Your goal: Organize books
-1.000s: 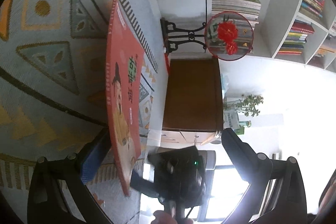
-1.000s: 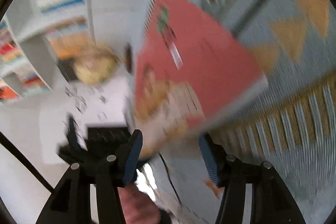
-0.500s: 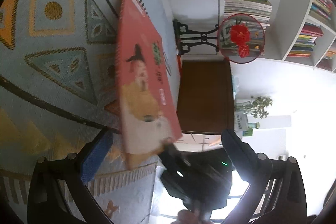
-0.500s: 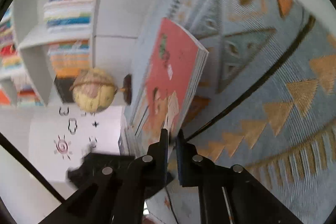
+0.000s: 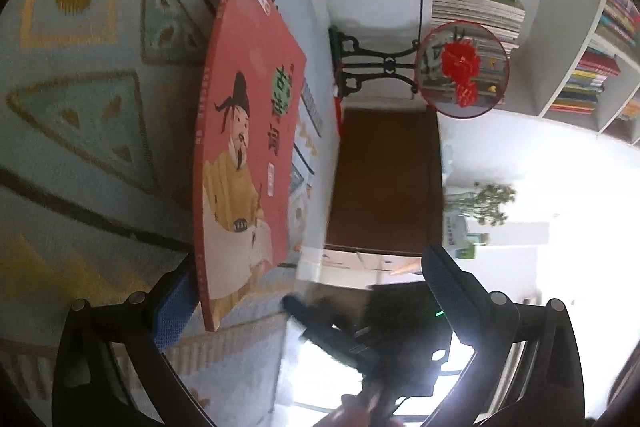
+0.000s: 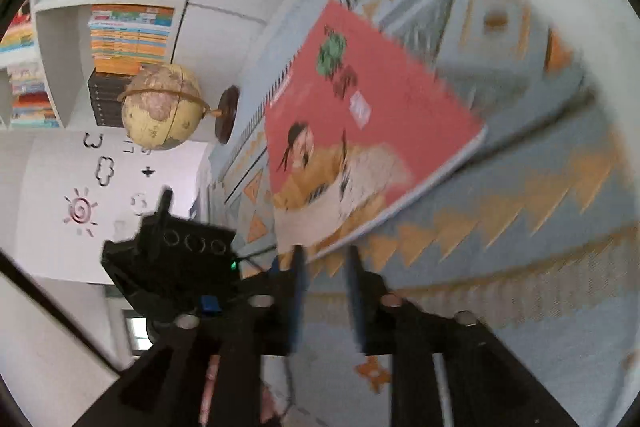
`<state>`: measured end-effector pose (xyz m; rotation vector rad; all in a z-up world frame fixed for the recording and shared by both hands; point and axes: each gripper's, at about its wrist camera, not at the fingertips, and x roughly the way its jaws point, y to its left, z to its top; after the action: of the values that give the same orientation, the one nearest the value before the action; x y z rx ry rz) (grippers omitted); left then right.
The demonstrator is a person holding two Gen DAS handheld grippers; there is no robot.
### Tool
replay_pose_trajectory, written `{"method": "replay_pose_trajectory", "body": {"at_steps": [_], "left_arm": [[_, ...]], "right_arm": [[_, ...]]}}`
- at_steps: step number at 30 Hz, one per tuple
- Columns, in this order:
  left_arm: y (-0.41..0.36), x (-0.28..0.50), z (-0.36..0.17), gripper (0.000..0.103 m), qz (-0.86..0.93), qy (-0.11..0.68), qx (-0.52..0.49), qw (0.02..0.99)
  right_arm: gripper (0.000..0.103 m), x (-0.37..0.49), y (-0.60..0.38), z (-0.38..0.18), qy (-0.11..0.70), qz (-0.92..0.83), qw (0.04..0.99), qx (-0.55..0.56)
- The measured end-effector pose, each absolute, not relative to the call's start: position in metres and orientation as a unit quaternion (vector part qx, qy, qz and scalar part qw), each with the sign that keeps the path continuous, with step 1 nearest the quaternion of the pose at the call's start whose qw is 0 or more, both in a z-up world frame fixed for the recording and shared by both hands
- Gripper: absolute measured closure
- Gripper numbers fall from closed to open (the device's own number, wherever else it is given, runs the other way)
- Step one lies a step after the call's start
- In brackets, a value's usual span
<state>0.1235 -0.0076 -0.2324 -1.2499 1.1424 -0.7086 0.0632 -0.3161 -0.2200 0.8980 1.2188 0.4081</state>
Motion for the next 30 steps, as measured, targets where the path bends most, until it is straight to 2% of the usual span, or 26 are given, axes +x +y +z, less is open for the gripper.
{"method": "replay_pose_trajectory", "body": {"at_steps": [1,2,3,7,8,10,12,18,23,30], "left_arm": [[-0.006,0.124,-0.231,0.001,-0.301,0.497,-0.532,0.616],[-0.004,0.124,-0.228,0.001,-0.292,0.501,-0.520,0.626],[-0.002,0.124,-0.225,0.001,-0.280,0.510,-0.497,0.644],[0.001,0.128,-0.208,0.001,-0.256,0.520,-0.423,0.696],[0.001,0.131,-0.205,0.001,-0.255,0.519,-0.413,0.703],[0.001,0.139,-0.201,0.001,-0.252,0.520,-0.392,0.716],[0.001,0.144,-0.204,0.001,-0.245,0.526,-0.382,0.719],[-0.004,0.144,-0.205,0.001,-0.220,0.544,-0.309,0.749],[-0.020,0.143,-0.201,0.001,-0.247,0.556,-0.218,0.763],[0.002,0.138,-0.208,0.001,-0.269,0.554,-0.283,0.735]], "right_arm": [[0.039,0.070,-0.322,-0.213,0.546,0.167,0.728,0.381],[0.031,0.078,-0.326,-0.208,0.540,0.155,0.744,0.361],[0.029,0.086,-0.329,-0.204,0.536,0.152,0.754,0.348],[0.029,0.124,-0.322,-0.202,0.520,0.129,0.799,0.273],[0.031,0.134,-0.315,-0.205,0.522,0.128,0.807,0.244],[0.044,0.150,-0.302,-0.208,0.520,0.120,0.824,0.190],[0.049,0.165,-0.288,-0.211,0.520,0.125,0.832,0.148],[0.055,0.172,-0.281,-0.225,0.517,0.144,0.837,0.105],[0.055,0.182,-0.275,-0.227,0.516,0.171,0.834,0.089],[0.054,0.182,-0.264,-0.229,0.529,0.221,0.812,0.112]]}}
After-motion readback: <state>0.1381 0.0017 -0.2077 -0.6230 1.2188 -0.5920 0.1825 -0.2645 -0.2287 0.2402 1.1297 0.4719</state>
